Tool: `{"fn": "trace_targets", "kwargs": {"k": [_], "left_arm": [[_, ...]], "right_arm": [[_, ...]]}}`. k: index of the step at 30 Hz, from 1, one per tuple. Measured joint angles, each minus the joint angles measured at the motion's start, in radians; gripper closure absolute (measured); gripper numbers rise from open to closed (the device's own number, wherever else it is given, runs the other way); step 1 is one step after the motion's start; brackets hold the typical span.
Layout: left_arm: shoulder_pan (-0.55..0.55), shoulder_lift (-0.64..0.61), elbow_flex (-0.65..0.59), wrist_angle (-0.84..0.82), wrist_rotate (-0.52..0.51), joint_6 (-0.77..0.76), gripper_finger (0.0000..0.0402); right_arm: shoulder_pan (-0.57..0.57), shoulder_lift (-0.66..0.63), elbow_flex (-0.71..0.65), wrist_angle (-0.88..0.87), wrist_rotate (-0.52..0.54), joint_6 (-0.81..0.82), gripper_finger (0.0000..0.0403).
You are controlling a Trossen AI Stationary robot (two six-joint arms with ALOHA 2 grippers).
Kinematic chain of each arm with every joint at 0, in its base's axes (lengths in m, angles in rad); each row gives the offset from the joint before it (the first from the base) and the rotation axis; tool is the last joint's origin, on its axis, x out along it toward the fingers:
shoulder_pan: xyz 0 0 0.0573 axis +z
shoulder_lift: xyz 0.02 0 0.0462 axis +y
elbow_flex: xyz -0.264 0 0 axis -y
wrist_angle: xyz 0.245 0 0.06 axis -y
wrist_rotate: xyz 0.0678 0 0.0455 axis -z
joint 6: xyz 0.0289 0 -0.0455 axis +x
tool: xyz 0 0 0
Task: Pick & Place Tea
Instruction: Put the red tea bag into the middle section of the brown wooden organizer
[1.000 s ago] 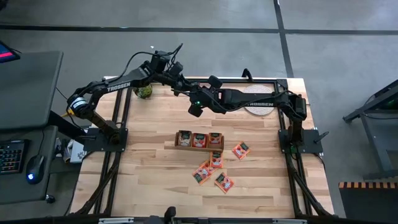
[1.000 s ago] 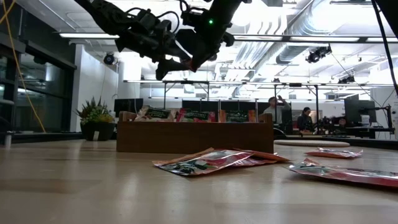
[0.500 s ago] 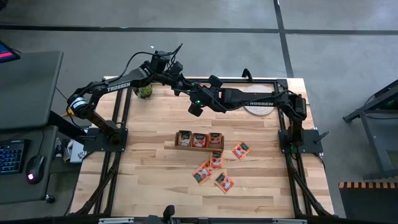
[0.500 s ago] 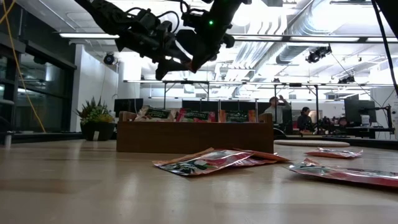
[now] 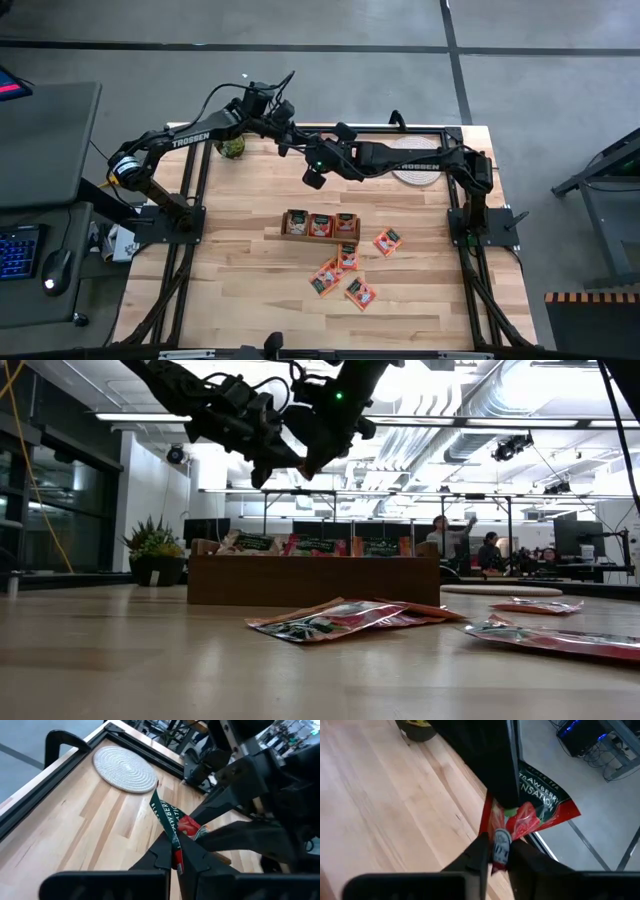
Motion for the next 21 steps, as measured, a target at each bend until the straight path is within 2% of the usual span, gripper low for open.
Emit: {"fn": "trace_targets", "kwargs": {"k": [5,13,21], "left_arm": [[0.002,0.000,0.000,-0.024,-0.012,0.010,0.0400],[0.002,0.002,-0.002,-0.085,-0.017,0.051,0.0401],[-0.052,0.002,-0.001,-0.152,0.018,0.151,0.0401]], "right_arm": [[0.002,-0.029,-0.001,-0.002,-0.023,0.001,0.0300],[0.002,-0.178,0.000,-0.066,-0.015,0.050,0.0229],[0.002,-0.386,0.000,-0.165,0.013,0.072,0.0209]]}}
